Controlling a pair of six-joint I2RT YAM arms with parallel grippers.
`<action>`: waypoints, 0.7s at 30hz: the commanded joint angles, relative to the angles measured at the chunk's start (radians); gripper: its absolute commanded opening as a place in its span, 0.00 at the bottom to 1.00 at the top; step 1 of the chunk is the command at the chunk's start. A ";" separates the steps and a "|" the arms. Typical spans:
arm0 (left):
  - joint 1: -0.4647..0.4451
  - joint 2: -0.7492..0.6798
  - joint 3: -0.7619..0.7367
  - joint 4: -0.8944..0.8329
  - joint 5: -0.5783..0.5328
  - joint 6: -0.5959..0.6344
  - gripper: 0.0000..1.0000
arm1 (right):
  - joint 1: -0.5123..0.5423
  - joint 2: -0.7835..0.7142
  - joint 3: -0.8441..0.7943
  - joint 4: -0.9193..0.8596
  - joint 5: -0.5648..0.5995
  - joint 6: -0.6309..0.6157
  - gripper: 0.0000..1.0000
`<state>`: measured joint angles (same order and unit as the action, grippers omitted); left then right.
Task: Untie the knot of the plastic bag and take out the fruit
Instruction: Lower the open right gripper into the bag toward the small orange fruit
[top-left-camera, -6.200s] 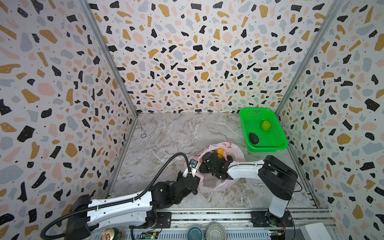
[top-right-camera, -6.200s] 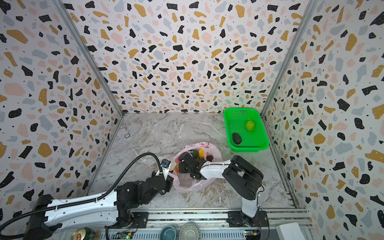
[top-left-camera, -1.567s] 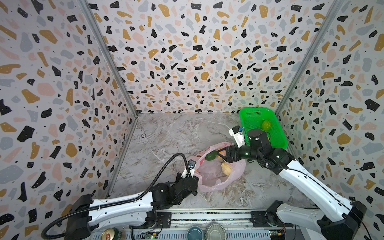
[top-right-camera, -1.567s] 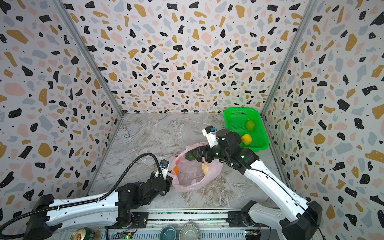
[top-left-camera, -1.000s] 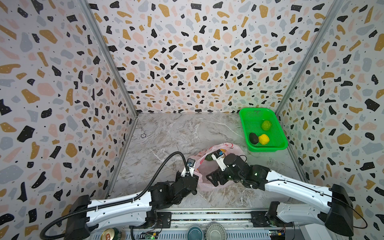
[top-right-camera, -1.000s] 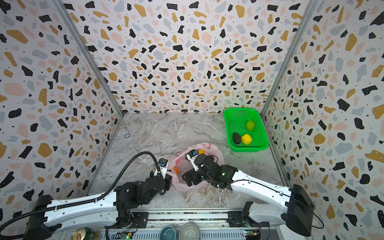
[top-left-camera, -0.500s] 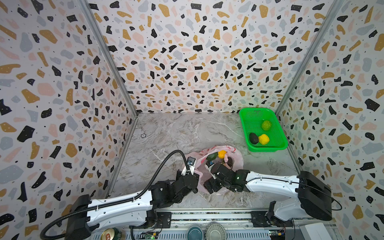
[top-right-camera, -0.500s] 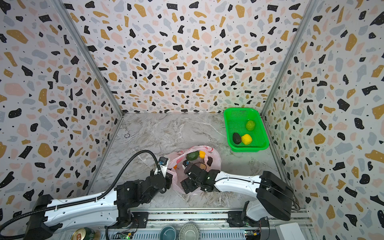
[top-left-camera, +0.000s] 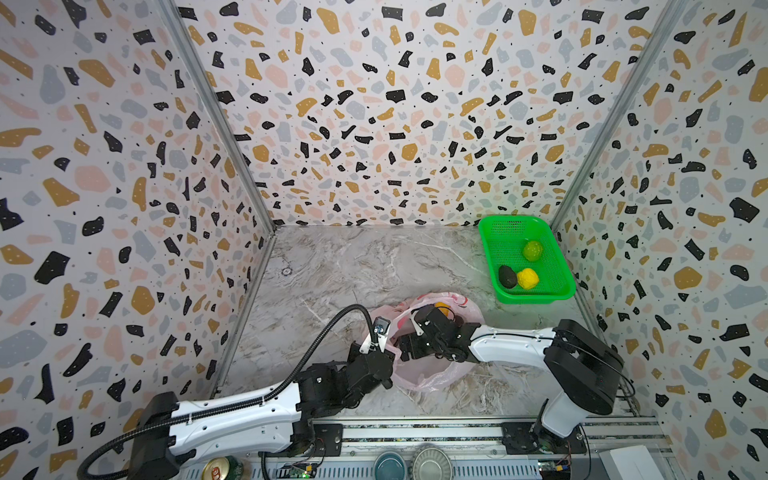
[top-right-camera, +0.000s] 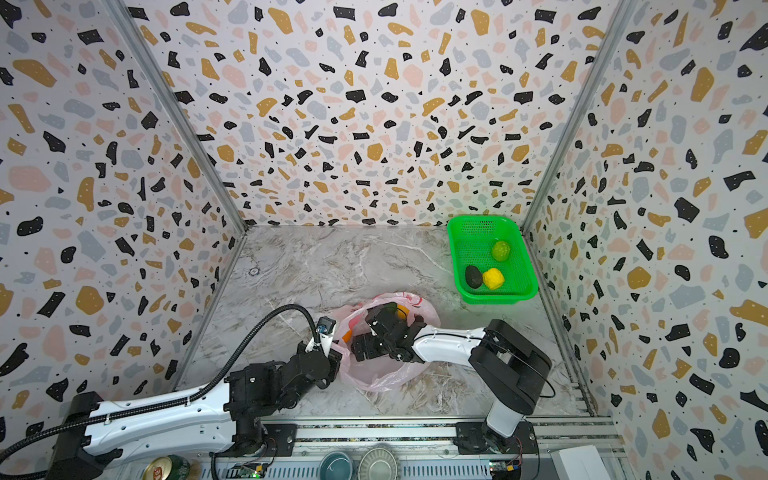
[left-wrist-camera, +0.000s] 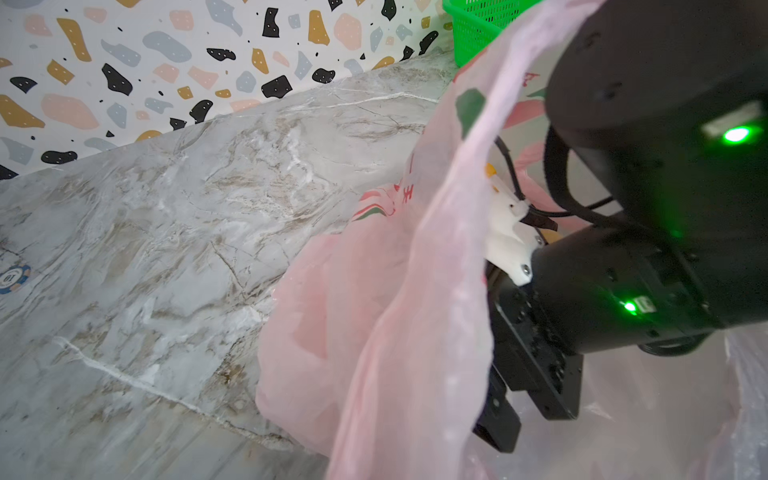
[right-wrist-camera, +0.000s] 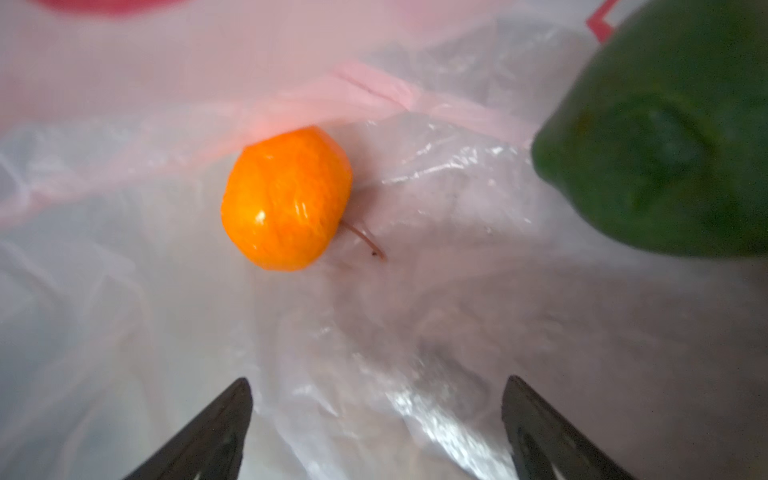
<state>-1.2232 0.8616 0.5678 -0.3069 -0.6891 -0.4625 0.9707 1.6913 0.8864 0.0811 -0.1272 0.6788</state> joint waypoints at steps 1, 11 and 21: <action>0.012 -0.025 -0.032 -0.002 -0.003 0.037 0.00 | 0.002 0.013 0.034 0.125 -0.050 0.093 0.94; 0.038 -0.048 -0.064 0.027 0.020 0.040 0.00 | 0.033 0.095 0.138 0.139 0.051 0.143 0.99; 0.080 -0.048 -0.068 0.042 0.055 0.059 0.00 | 0.063 0.199 0.223 0.096 0.130 0.104 0.99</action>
<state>-1.1522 0.8230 0.5098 -0.3019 -0.6437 -0.4217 1.0321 1.9213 1.0931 0.2012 -0.0250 0.8024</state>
